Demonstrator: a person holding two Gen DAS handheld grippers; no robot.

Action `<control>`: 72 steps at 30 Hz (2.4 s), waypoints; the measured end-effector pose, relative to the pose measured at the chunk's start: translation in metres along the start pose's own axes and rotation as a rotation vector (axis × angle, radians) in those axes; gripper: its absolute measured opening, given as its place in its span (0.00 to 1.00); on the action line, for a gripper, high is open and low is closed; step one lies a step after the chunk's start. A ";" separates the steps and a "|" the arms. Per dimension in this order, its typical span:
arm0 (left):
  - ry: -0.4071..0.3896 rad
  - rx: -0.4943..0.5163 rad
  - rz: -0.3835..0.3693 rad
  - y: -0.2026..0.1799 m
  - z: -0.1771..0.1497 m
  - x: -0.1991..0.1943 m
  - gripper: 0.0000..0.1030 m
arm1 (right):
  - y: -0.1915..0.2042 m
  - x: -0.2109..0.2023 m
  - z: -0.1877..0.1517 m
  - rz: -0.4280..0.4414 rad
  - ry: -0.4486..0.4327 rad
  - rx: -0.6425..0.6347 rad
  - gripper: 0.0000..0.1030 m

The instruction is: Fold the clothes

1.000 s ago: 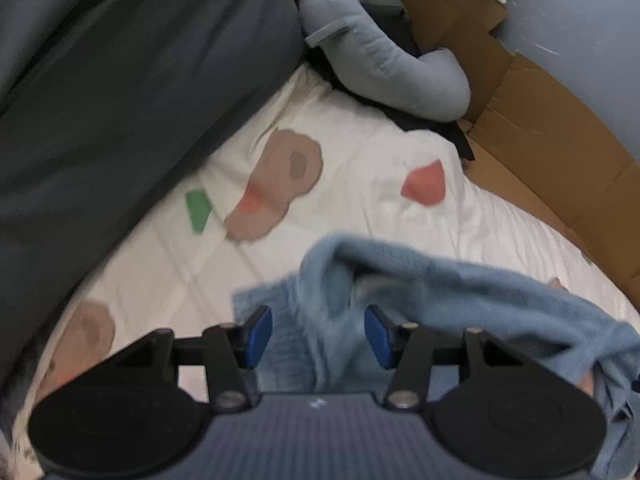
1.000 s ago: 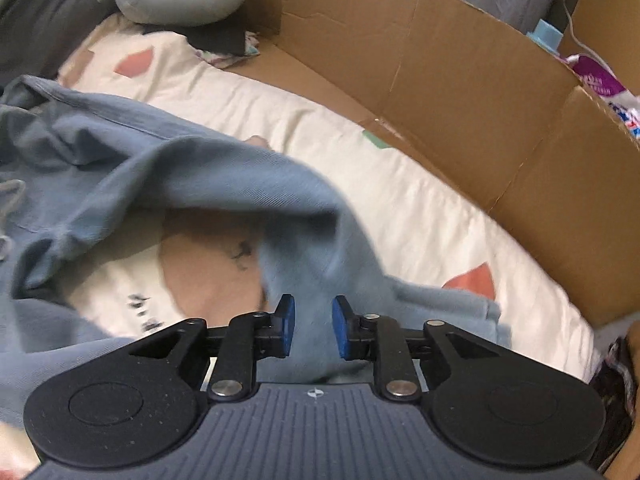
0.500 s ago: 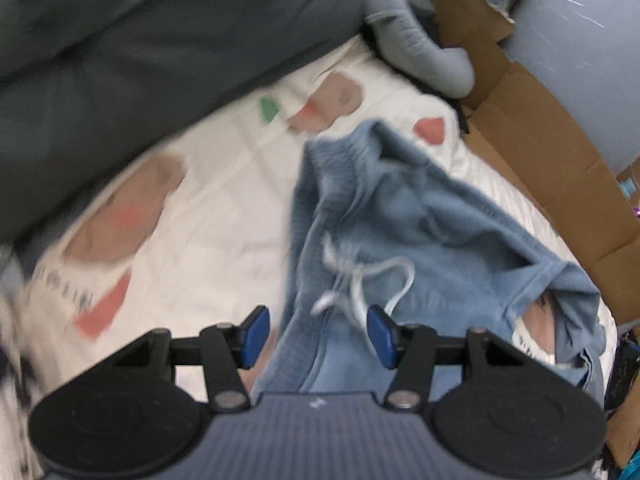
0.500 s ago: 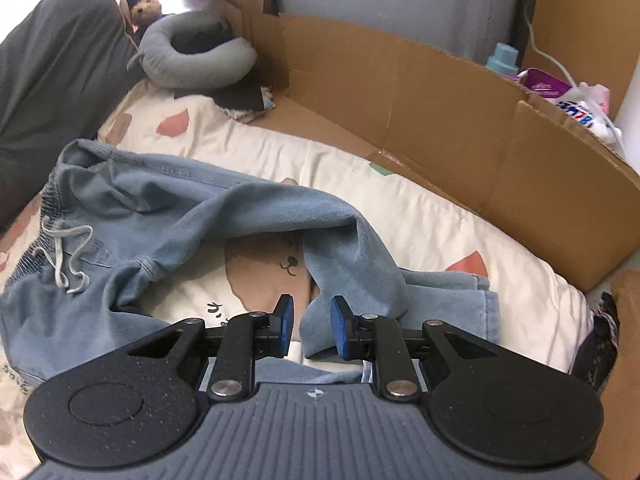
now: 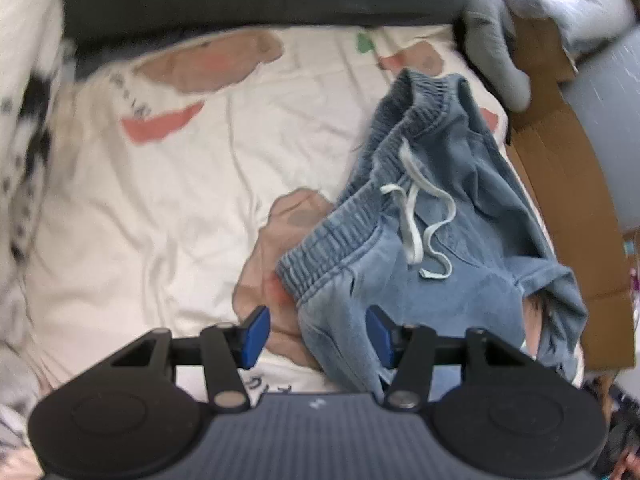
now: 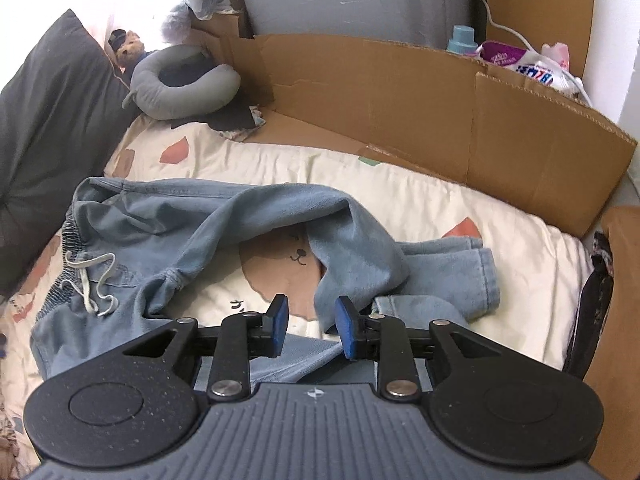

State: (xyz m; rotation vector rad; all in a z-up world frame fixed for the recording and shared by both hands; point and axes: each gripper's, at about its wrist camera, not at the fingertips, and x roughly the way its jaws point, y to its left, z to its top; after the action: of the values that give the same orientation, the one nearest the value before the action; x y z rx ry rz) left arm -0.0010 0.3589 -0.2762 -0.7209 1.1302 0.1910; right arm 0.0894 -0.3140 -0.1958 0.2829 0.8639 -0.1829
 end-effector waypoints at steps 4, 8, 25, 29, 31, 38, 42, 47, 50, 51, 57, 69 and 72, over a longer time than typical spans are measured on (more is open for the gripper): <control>-0.003 -0.077 -0.025 0.006 -0.009 0.014 0.54 | 0.002 0.005 -0.010 0.004 0.030 0.014 0.33; 0.012 -0.162 -0.030 0.014 -0.014 0.032 0.54 | 0.007 0.014 -0.020 0.005 0.066 0.008 0.33; 0.062 -0.439 -0.073 0.027 -0.037 0.085 0.53 | 0.009 0.026 -0.036 -0.023 0.147 -0.019 0.33; 0.102 -0.425 -0.076 0.023 -0.046 0.094 0.54 | 0.011 0.028 -0.036 -0.021 0.154 -0.026 0.33; 0.123 -0.418 -0.078 0.021 -0.051 0.098 0.51 | 0.011 0.028 -0.036 -0.020 0.156 -0.027 0.33; 0.177 -0.346 -0.071 0.011 -0.062 0.107 0.18 | 0.018 0.040 -0.037 0.006 0.176 -0.043 0.39; 0.201 -0.247 -0.049 -0.005 -0.067 0.105 0.12 | 0.033 0.057 -0.034 0.063 0.195 -0.085 0.40; 0.226 -0.091 -0.027 -0.023 -0.083 0.105 0.12 | 0.062 0.086 -0.030 0.156 0.227 -0.155 0.45; 0.204 -0.092 -0.052 -0.021 -0.084 0.095 0.19 | 0.080 0.103 -0.028 0.212 0.247 -0.202 0.45; 0.195 -0.090 -0.051 -0.019 -0.083 0.091 0.29 | 0.086 0.108 -0.029 0.230 0.256 -0.228 0.45; 0.108 -0.104 -0.068 0.002 -0.075 0.063 0.42 | 0.110 0.129 -0.036 0.281 0.309 -0.333 0.45; 0.000 -0.348 -0.119 0.036 -0.048 0.075 0.41 | 0.097 0.127 -0.042 0.251 0.335 -0.314 0.45; 0.015 -0.387 -0.120 0.036 -0.050 0.089 0.41 | 0.095 0.126 -0.042 0.241 0.340 -0.310 0.45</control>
State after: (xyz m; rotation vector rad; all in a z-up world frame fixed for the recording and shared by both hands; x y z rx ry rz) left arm -0.0173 0.3371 -0.3803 -1.1320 1.0717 0.3069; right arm 0.1651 -0.2162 -0.3021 0.1256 1.1693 0.2296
